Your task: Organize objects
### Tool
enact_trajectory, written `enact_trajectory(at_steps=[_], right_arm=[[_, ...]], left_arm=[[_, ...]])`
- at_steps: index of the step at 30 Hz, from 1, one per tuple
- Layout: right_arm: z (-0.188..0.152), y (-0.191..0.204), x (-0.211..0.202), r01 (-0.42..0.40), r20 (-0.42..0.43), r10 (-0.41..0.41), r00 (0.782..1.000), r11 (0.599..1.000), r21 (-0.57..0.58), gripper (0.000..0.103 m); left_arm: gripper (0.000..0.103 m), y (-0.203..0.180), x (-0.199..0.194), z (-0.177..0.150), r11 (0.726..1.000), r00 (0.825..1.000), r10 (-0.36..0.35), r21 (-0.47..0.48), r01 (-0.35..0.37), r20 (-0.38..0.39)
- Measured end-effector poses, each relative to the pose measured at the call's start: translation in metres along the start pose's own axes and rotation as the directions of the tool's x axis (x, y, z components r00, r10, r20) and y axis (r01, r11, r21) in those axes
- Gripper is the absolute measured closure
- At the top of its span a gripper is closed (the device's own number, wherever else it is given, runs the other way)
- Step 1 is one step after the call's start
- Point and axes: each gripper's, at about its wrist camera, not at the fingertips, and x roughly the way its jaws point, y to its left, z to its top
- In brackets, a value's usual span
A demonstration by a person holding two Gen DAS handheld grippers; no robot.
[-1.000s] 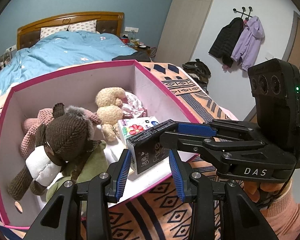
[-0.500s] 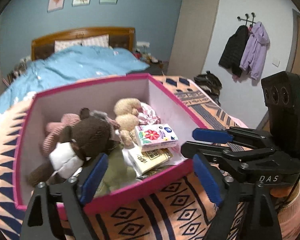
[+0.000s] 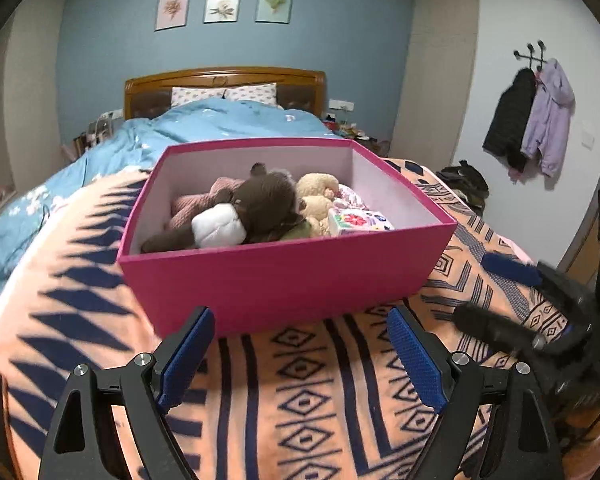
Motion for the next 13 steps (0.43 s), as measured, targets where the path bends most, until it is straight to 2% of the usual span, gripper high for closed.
enact_trajectory(at_steps=[6, 9, 13], right_arm=[[-0.016, 0.014, 0.002, -0.007, -0.026, 0.007, 1.0, 1.0, -0.008, 0.005], [-0.02, 0.018, 0.002, -0.009, -0.03, 0.008, 1.0, 1.0, -0.014, 0.005], [-0.024, 0.025, 0.002, -0.016, -0.038, 0.015, 0.999, 1.0, -0.02, 0.005]], left_arm=[[0.013, 0.001, -0.008, -0.019, 0.996, 0.996, 0.088, -0.008, -0.088, -0.006], [0.013, 0.0, -0.01, -0.026, 0.996, 0.996, 0.085, -0.011, -0.085, -0.01], [0.013, -0.006, -0.012, -0.034, 0.992, 0.992, 0.125, 0.008, -0.124, -0.014]])
